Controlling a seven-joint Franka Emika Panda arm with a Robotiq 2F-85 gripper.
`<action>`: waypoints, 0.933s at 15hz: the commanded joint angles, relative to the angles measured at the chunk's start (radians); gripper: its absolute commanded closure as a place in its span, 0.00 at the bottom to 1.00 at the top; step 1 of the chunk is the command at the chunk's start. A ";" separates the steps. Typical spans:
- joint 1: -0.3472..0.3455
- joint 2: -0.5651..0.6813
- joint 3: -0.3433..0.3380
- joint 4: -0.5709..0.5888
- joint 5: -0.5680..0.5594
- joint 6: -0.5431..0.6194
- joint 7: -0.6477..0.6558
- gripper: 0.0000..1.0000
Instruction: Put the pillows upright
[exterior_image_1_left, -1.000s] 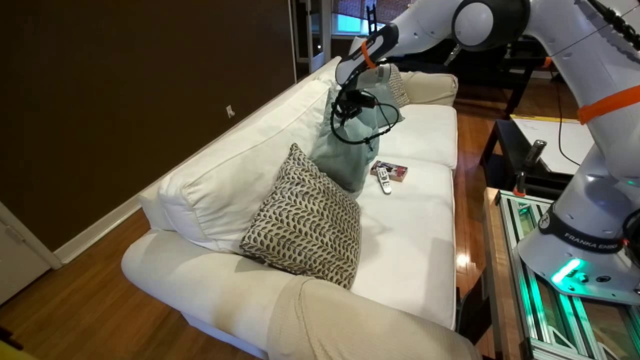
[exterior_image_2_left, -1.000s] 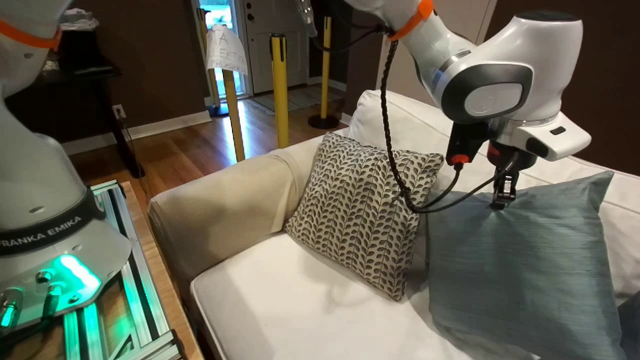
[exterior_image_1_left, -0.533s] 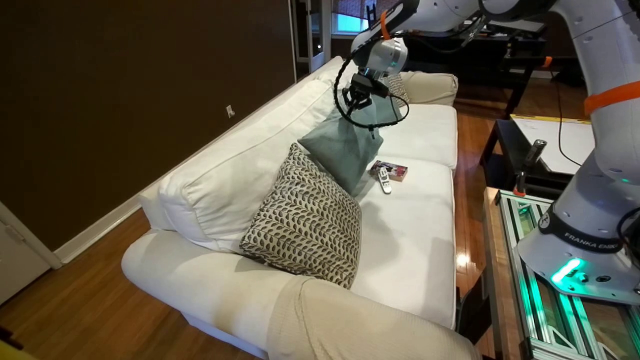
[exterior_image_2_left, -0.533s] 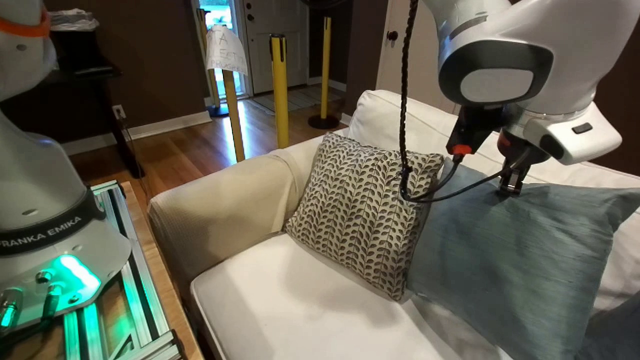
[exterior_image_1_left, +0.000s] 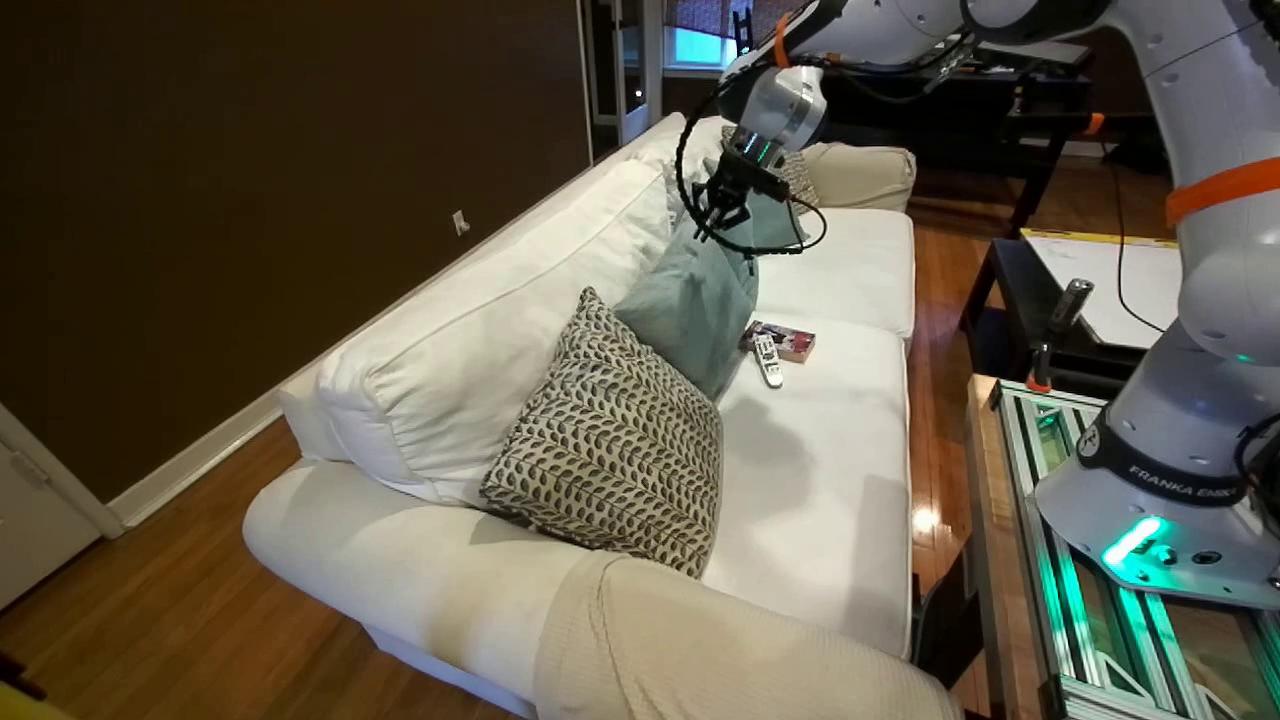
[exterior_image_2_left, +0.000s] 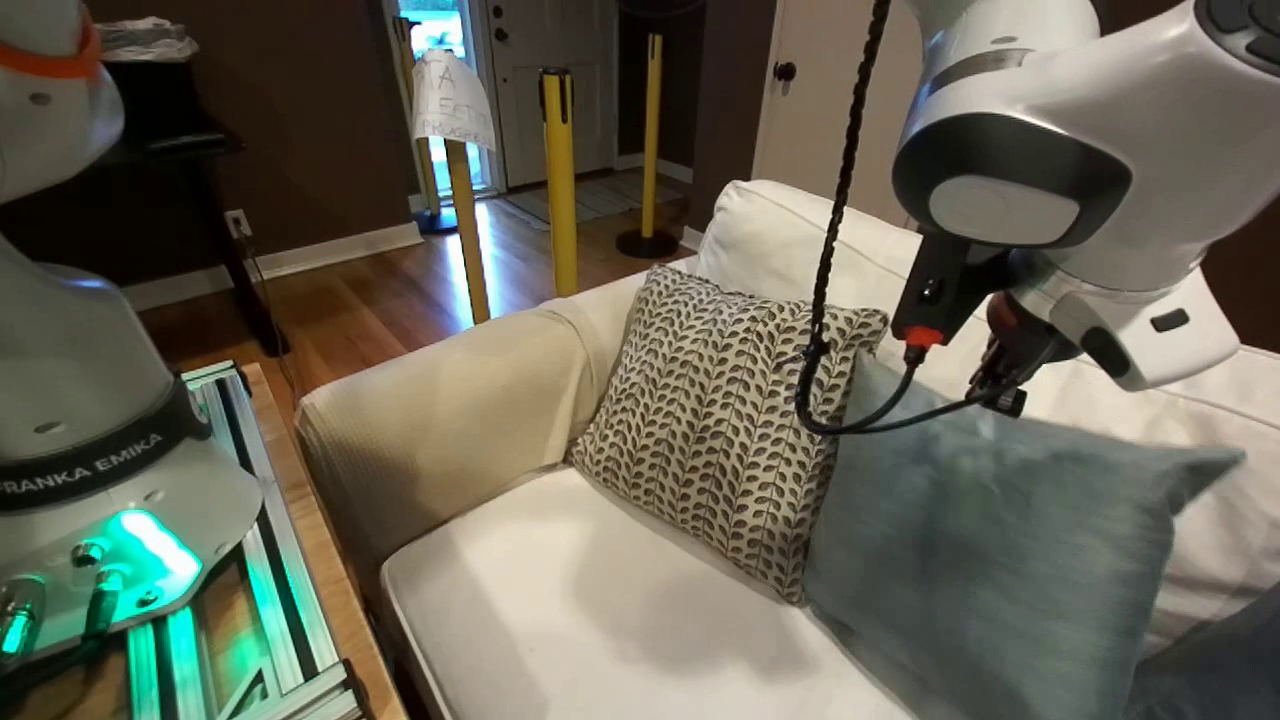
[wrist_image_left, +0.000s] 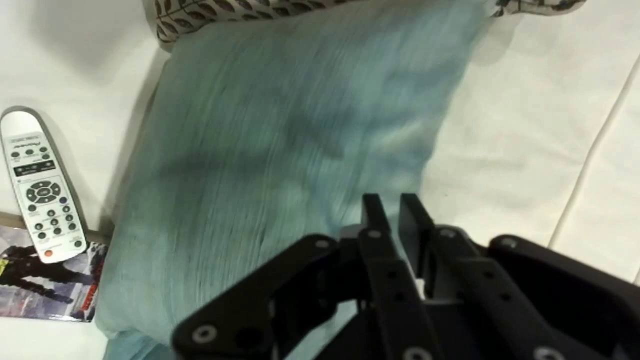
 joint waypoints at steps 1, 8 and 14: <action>0.014 0.069 -0.018 0.075 0.002 -0.055 -0.019 0.53; 0.067 0.032 -0.062 0.044 -0.108 -0.047 -0.063 0.00; 0.156 -0.161 -0.109 -0.128 -0.352 0.000 -0.144 0.00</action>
